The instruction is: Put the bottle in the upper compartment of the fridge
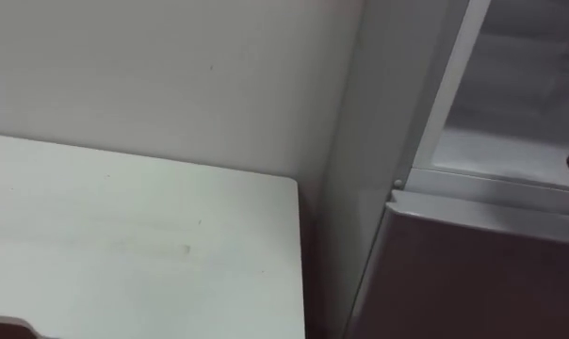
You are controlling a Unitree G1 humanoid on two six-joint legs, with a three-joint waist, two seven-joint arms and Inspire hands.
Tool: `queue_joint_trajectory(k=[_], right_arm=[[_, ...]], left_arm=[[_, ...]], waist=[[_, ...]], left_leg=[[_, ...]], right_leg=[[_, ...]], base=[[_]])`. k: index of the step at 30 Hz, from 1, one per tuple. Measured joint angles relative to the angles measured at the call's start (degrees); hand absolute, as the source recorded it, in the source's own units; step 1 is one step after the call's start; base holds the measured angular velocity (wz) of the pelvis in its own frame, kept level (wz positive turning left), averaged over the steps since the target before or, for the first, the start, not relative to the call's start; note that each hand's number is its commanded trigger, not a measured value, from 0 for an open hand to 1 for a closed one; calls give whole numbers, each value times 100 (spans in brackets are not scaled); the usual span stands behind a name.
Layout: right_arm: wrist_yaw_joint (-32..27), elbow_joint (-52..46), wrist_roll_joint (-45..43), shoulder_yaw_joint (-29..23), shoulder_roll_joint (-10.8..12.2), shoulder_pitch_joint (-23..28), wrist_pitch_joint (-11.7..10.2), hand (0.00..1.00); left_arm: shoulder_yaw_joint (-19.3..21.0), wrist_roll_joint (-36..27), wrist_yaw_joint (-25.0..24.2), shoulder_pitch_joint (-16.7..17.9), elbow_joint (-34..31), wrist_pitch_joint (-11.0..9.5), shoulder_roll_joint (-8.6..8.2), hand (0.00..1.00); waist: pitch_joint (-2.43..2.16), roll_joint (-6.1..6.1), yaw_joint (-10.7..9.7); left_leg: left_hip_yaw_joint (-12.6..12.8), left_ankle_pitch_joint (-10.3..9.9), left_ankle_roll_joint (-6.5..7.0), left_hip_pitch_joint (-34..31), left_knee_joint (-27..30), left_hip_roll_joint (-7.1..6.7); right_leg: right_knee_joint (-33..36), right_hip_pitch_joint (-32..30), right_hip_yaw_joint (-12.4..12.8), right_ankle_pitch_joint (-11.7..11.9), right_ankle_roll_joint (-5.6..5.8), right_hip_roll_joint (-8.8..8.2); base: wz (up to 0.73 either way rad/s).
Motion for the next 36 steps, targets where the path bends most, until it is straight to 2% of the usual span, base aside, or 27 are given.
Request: queue_joint_trajectory(k=[5,11,17,21,27,29,32,33,36], right_arm=[[82,256,13,1,0,-4,0,100],[34,634,288,47,0,-114,8,100],[-60,942,245,95,-29,-239,-24,100],[-138,1095,287,229,-97,-341,-114,100],[-101,1350,648,332,-149,-499,-237,100],[-104,1350,652,396,-159,-505,-295,100],[-94,1356,660,446,-162,-539,-347,100],[-94,1355,678,452,-162,-551,-364,100],[-98,1360,683,556,-162,-604,-429,100]], left_arm=[[6,1,-14,12,-16,27,19,0],[214,-2,-7,104,-19,42,44,0],[215,-2,22,213,18,117,44,0],[206,-8,28,219,22,112,44,0],[207,-12,27,219,-3,116,45,0],[207,-19,27,216,-26,115,46,0],[206,-53,28,215,-60,111,50,0],[206,-53,30,215,-91,114,50,0],[197,-54,30,218,-155,114,50,0]], waist=[[1,7,120],[3,55,269],[-26,111,284],[-5,178,353],[10,248,440],[12,250,436],[18,252,440],[3,232,445],[13,228,470]], left_leg=[[-74,4,-7,-39,10,-3],[-135,11,-19,-102,10,-2],[-270,12,-22,-173,63,-14],[-315,13,-23,-209,98,-16],[-329,24,-49,-242,115,-16],[-347,29,-72,-295,138,-16],[-375,43,-53,-344,209,-31],[-379,54,-58,-376,210,-33],[-395,75,-73,-408,208,-29]], right_leg=[[1,-1,-100,0,0,-3],[-10,-6,-150,0,1,4],[-9,3,-368,0,1,-9],[-5,18,-639,0,1,-45],[2,-10,-624,0,1,-77],[-8,-40,-610,-3,-4,-70],[-23,-62,-609,-57,-84,-71],[-15,-96,-609,-83,-84,-74],[-40,-107,-624,-82,-87,-59]], base=[[8],[5],[12],[8],[0],[2],[8],[9],[4]])
